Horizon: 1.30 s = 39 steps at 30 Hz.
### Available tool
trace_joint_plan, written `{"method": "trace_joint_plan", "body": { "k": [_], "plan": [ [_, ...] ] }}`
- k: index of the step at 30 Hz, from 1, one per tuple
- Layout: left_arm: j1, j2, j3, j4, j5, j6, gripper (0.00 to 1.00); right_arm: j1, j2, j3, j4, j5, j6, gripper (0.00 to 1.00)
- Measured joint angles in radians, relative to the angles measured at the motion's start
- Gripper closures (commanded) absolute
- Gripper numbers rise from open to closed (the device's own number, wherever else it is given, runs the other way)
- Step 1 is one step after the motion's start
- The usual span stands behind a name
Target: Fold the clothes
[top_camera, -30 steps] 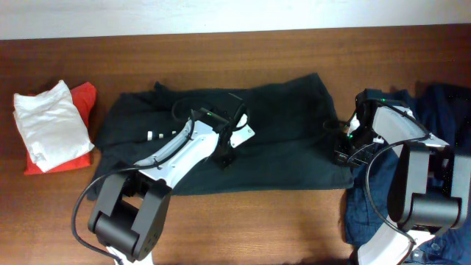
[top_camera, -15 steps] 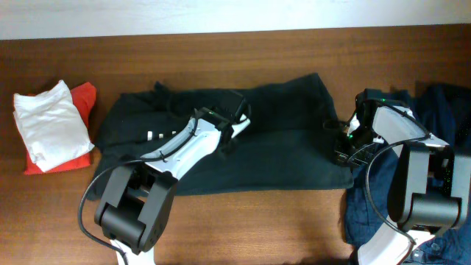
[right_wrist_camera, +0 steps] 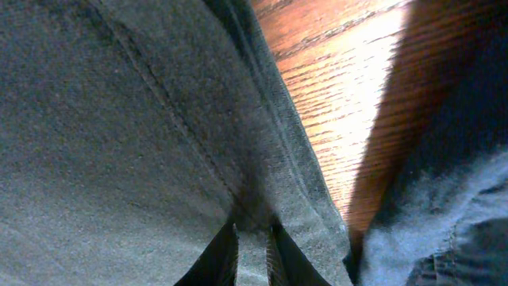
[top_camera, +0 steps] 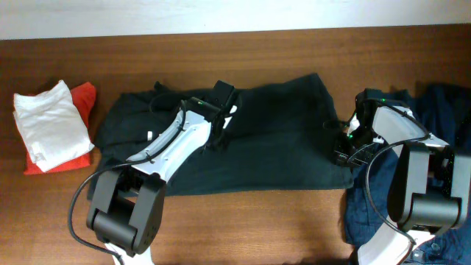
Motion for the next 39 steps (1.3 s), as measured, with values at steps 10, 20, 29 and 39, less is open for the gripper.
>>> {"method": "trace_joint_plan", "body": {
  "k": [10,20,29,39],
  "plan": [
    [0.0,0.0,-0.099,-0.035,0.058,-0.068,0.91,0.0,0.0,0.0,0.0,0.0,0.0,0.83],
    [0.032,0.013,-0.115,0.24,-0.048,-0.075,0.85,0.0,0.0,0.0,-0.023,0.003,-0.002,0.83],
    [0.168,0.011,0.117,0.06,-0.023,-0.078,0.26,0.0,0.002,0.034,-0.093,0.012,-0.002,0.54],
    [0.536,0.115,0.189,0.322,0.247,-0.021,0.33,0.0,0.005,0.382,-0.226,0.016,-0.041,0.38]
  ]
}}
